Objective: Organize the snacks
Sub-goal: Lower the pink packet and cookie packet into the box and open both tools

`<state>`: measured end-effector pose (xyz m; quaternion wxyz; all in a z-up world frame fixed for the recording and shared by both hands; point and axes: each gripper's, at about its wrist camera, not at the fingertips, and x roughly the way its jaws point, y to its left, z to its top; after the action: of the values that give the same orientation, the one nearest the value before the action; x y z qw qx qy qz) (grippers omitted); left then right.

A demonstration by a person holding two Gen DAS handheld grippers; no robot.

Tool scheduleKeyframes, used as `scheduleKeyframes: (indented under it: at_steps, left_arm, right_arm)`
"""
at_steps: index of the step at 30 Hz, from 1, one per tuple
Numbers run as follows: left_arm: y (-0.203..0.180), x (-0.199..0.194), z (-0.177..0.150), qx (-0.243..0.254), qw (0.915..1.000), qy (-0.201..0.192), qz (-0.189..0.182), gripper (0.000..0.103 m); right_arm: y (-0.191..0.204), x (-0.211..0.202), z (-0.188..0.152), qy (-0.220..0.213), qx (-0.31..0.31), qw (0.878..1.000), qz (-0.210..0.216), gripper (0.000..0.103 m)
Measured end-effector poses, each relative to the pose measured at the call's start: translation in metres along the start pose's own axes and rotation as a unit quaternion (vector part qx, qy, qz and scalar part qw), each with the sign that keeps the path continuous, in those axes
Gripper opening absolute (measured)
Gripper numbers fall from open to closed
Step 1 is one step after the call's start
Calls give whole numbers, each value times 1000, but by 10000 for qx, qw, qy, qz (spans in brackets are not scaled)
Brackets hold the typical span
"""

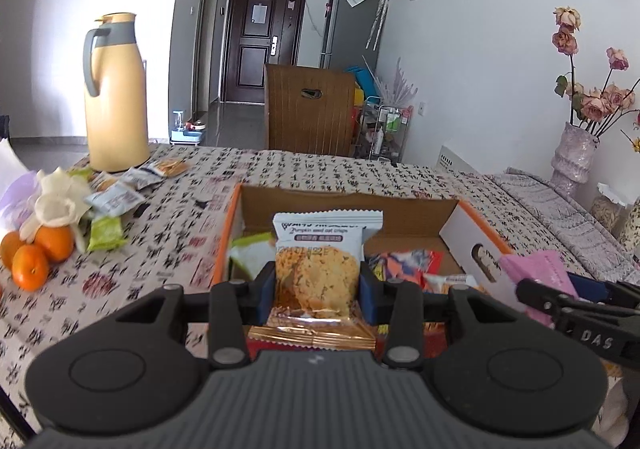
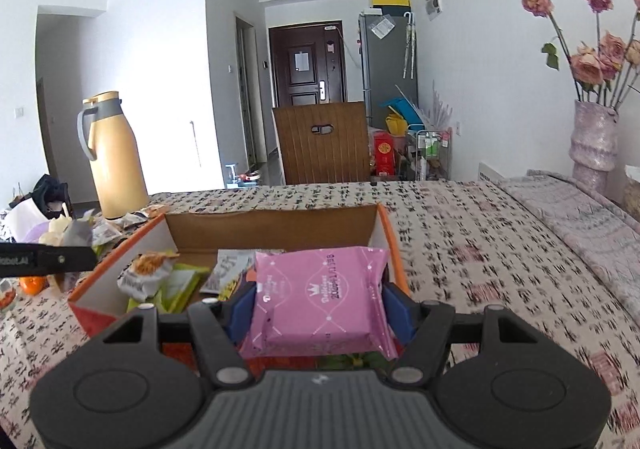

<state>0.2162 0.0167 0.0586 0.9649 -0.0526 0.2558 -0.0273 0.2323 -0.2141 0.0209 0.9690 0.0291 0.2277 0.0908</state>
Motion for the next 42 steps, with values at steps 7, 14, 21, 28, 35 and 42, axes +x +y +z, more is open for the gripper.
scheduleKeyframes:
  at_steps: [7, 14, 21, 28, 35, 42]
  left_arm:
    - [-13, 28, 19, 111, 9999, 56, 96, 41]
    - [-15, 56, 25, 94, 9992, 226, 314, 41]
    - [-15, 70, 23, 142, 9985, 312, 433, 41]
    - [-8, 68, 19, 22, 9982, 291, 522, 65]
    - [-3, 49, 18, -65, 9978, 21, 666, 103]
    - [5, 40, 12, -258, 9966, 129, 768, 103]
  right_arm:
    - [4, 35, 19, 150, 24, 9998, 126, 66]
    - [7, 66, 26, 305, -28, 9995, 73, 66]
    - [9, 83, 19, 487, -91, 9988, 63, 67]
    - [6, 79, 13, 502, -12, 9987, 58, 73]
    - [1, 66, 12, 368, 100, 9993, 8, 103]
    - [-4, 51, 9, 407, 195, 9990, -78, 103]
